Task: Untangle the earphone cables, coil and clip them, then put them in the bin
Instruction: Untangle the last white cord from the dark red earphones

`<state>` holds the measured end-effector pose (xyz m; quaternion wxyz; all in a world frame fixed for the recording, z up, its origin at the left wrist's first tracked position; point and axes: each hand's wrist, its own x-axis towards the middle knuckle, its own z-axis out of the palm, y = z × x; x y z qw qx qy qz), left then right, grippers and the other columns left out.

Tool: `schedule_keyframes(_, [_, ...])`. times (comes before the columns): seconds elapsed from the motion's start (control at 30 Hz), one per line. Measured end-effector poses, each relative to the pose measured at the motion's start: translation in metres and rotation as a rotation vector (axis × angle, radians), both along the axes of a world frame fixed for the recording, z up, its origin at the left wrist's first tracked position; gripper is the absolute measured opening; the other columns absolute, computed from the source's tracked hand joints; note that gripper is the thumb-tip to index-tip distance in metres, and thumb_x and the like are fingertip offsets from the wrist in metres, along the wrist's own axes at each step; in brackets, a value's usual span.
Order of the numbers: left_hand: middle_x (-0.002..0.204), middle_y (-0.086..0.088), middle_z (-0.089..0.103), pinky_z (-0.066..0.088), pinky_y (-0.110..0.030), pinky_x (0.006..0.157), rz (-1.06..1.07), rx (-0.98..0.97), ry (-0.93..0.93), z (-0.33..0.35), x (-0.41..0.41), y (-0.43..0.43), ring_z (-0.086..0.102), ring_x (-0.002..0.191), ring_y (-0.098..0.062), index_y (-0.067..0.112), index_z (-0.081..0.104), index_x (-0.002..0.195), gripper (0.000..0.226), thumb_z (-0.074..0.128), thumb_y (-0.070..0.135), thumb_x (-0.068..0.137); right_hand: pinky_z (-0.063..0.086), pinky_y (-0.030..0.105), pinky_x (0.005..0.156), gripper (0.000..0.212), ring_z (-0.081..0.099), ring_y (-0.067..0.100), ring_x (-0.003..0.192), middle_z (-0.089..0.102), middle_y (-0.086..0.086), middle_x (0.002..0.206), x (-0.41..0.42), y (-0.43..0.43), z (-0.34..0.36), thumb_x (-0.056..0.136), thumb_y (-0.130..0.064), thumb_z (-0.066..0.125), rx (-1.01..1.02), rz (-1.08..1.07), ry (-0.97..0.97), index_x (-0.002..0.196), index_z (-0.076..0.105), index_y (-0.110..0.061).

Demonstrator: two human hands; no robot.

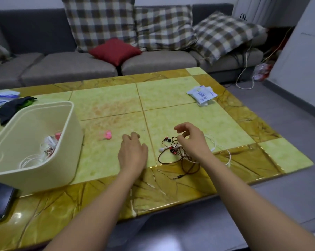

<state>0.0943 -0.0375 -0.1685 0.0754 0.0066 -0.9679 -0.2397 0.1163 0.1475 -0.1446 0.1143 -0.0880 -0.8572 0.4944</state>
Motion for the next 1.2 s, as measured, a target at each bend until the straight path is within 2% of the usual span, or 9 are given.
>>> schedule_keyframes(0.17, [0.113,-0.002,0.047,0.043,-0.033,0.078,-0.245,0.010,-0.153,-0.010,0.012,0.030,0.051,0.106,-0.022,0.022,0.055,0.115,0.037,0.060,0.047,0.088,0.038,0.039,0.104,0.064,0.039,0.025,0.127,0.046,0.005,0.132,0.005,0.011,-0.010,0.079,-0.027,0.074,0.298,0.123,-0.255,0.138,0.049,-0.026])
schedule_keyframes(0.23, [0.114,-0.001,0.047,0.047,-0.035,0.082,-0.272,-0.031,-0.174,-0.014,0.015,0.035,0.051,0.106,-0.022,0.024,0.054,0.116,0.038,0.062,0.047,0.087,0.044,0.032,0.094,0.057,0.052,0.024,0.119,0.058,0.006,0.125,0.008,0.014,-0.018,0.078,-0.027,0.077,0.324,0.218,-0.308,0.131,0.058,-0.023])
schedule_keyframes(0.3, [0.110,-0.001,0.052,0.050,-0.035,0.079,-0.268,-0.038,-0.147,-0.014,0.015,0.037,0.055,0.099,-0.021,0.025,0.056,0.109,0.026,0.062,0.042,0.090,0.045,0.025,0.076,0.025,0.064,0.018,0.099,0.070,0.001,0.103,0.008,0.016,-0.022,0.080,-0.021,0.076,0.280,0.192,-0.257,0.105,0.073,-0.020])
schedule_keyframes(0.4, [0.099,0.001,0.057,0.046,-0.031,0.066,-0.236,-0.001,-0.109,-0.008,0.010,0.035,0.058,0.088,-0.019,0.023,0.058,0.096,0.013,0.059,0.036,0.093,0.045,0.024,0.066,0.004,0.063,0.013,0.080,0.070,-0.002,0.082,0.005,0.018,-0.015,0.081,-0.017,0.073,0.104,0.064,-0.131,0.085,0.074,-0.018])
schedule_keyframes(0.63, [0.104,-0.004,0.054,0.040,-0.029,0.066,-0.116,0.173,0.017,0.001,-0.004,0.027,0.056,0.082,-0.022,0.017,0.058,0.101,0.008,0.055,0.021,0.094,0.053,0.039,0.068,0.008,0.057,0.011,0.065,0.069,0.000,0.071,0.000,0.023,-0.007,0.089,-0.018,0.066,-0.144,-0.037,-0.025,0.089,0.073,-0.018])
schedule_keyframes(0.8, [0.116,-0.004,0.046,0.044,-0.029,0.073,-0.083,0.168,0.000,0.001,-0.007,0.024,0.053,0.093,-0.020,0.019,0.055,0.117,0.026,0.059,0.021,0.091,0.045,0.024,0.070,0.012,0.058,0.003,0.070,0.069,-0.005,0.078,-0.001,0.022,-0.004,0.092,-0.026,0.065,-0.243,0.019,-0.061,0.088,0.072,-0.017])
schedule_keyframes(0.9, [0.103,0.005,0.053,0.043,-0.028,0.070,-0.121,0.188,0.016,0.006,-0.006,0.030,0.055,0.091,-0.013,0.023,0.060,0.101,0.016,0.062,0.031,0.087,0.043,0.022,0.068,0.025,0.058,0.004,0.071,0.071,0.004,0.079,-0.002,0.020,0.000,0.093,-0.031,0.064,-0.260,0.070,-0.068,0.082,0.073,-0.010])
schedule_keyframes(1.0, [0.082,0.008,0.066,0.047,-0.027,0.066,-0.256,0.355,-0.087,0.011,-0.002,0.036,0.061,0.078,-0.011,0.022,0.067,0.085,0.020,0.061,0.041,0.088,0.039,0.027,0.069,0.031,0.052,0.016,0.068,0.066,0.015,0.079,-0.001,0.016,0.002,0.092,-0.035,0.065,-0.297,0.098,-0.060,0.076,0.075,-0.010])
schedule_keyframes(1.2, [0.086,-0.006,0.071,0.045,-0.019,0.059,-0.331,0.796,-0.324,0.023,0.006,0.039,0.058,0.067,-0.010,0.010,0.070,0.098,0.033,0.053,0.037,0.097,0.035,0.031,0.064,0.033,0.036,0.026,0.060,0.049,0.010,0.061,0.000,0.007,0.003,0.090,-0.035,0.067,-0.255,0.182,-0.095,0.065,0.071,-0.014])
